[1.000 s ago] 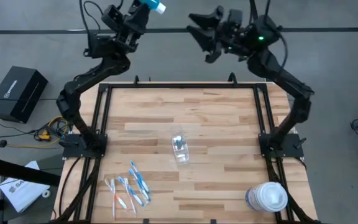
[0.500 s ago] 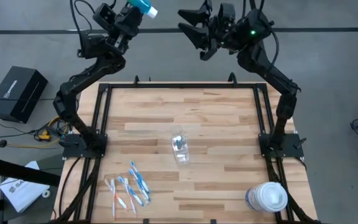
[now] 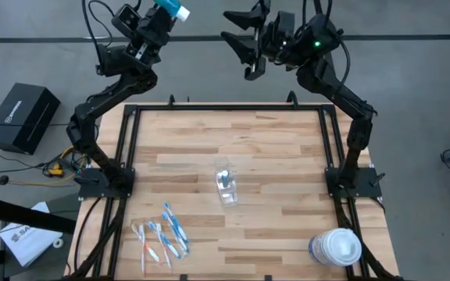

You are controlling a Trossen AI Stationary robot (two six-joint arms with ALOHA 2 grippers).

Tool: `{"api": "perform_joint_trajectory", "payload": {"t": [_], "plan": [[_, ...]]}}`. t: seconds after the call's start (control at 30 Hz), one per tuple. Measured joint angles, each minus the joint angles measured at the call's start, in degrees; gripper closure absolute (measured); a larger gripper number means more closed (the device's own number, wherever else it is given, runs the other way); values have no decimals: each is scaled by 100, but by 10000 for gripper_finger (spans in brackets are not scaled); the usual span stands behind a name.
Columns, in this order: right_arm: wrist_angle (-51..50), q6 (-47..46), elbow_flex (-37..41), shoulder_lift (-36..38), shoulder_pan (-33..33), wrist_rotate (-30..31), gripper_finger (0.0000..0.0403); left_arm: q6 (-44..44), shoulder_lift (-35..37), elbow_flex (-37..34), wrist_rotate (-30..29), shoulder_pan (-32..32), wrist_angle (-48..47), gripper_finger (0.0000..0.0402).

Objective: Pick & Place toothbrushing station
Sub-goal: Put the blue mouthwash bottle into the transparent organizer

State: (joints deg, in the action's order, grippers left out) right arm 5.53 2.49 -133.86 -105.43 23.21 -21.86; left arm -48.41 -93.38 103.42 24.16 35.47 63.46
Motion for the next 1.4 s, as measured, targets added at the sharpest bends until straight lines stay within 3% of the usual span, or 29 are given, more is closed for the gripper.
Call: {"api": "perform_joint_trajectory", "payload": {"t": [0.1,0.23,0.3,0.47,0.7,0.97,1.07,1.17,1.4], "plan": [[6,385,0,2,-42,33,188,-96,-4,0,-39,30,-21,396],[-185,83,0,19,-42,-212,188,-229,14,0,191,260,-37,396],[-413,108,4,74,-5,-356,188,-624,40,0,-18,440,-54,396],[-1062,1268,0,184,-75,358,188,-1464,50,0,-649,469,-75,396],[-1358,2934,0,122,-180,1578,188,-1371,-6,0,-1041,-64,-171,396],[-1251,3473,0,50,-307,1595,188,-1506,-2,0,-1355,-245,-509,396],[-1262,3375,2,50,-365,1593,188,-1534,2,0,-1287,-147,-483,396],[-1323,2801,0,55,-352,1491,188,-1533,17,0,-613,29,-511,396],[-1108,665,2,273,-110,388,188,-821,159,4,688,383,-586,396]]}}
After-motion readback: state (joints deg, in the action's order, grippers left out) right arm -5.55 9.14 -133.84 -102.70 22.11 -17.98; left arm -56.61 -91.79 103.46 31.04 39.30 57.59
